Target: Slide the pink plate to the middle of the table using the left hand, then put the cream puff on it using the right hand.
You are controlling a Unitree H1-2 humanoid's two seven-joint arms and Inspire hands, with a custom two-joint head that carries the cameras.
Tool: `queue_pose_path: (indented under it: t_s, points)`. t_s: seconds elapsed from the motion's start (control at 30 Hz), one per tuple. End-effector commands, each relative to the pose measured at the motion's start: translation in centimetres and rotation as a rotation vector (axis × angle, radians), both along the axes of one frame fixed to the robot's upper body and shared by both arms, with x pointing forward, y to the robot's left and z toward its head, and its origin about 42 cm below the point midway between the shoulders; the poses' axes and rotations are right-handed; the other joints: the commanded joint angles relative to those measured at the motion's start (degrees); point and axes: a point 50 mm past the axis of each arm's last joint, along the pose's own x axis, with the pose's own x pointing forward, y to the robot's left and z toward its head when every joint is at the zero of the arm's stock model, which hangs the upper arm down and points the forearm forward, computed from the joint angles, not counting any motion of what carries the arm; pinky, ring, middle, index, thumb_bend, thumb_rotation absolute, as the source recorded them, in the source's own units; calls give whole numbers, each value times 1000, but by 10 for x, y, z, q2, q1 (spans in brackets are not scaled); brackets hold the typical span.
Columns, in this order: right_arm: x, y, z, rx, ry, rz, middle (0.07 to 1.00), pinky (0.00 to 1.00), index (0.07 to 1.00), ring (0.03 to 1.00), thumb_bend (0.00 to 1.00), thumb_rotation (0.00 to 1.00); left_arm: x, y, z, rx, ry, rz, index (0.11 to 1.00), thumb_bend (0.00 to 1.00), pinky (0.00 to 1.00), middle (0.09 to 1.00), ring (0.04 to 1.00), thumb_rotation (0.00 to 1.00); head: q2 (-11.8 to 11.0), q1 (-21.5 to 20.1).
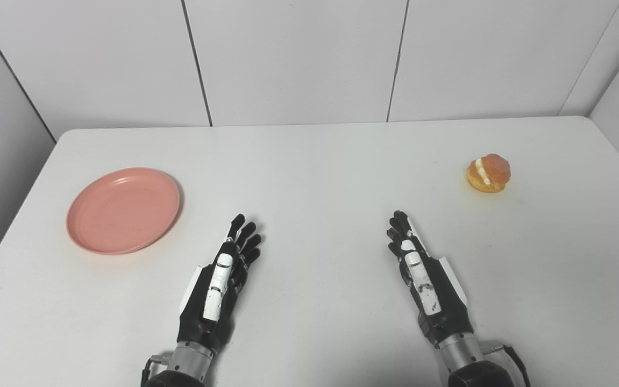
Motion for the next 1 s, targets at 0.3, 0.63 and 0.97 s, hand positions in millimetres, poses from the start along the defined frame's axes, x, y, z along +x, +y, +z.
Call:
queue_pose_path:
  t_s: [0.3, 0.63, 0.97]
  points:
    - [-4, -1, -8, 15, 46, 17, 1000, 1000, 1000, 1000, 273, 1000, -11, 5, -26, 29, 128, 38, 961, 388, 954, 960, 951, 1000, 0, 4]
    - [-4, -1, -6, 13, 45, 14, 1000, 1000, 1000, 1000, 279, 1000, -10, 5, -25, 27, 132, 44, 964, 386, 953, 962, 952, 1000, 2, 10]
    - [-4, -12, -10, 7, 54, 18, 1000, 1000, 1000, 1000, 271, 1000, -9, -6, -32, 35, 128, 27, 964, 401, 959, 966, 958, 1000, -17, 80]
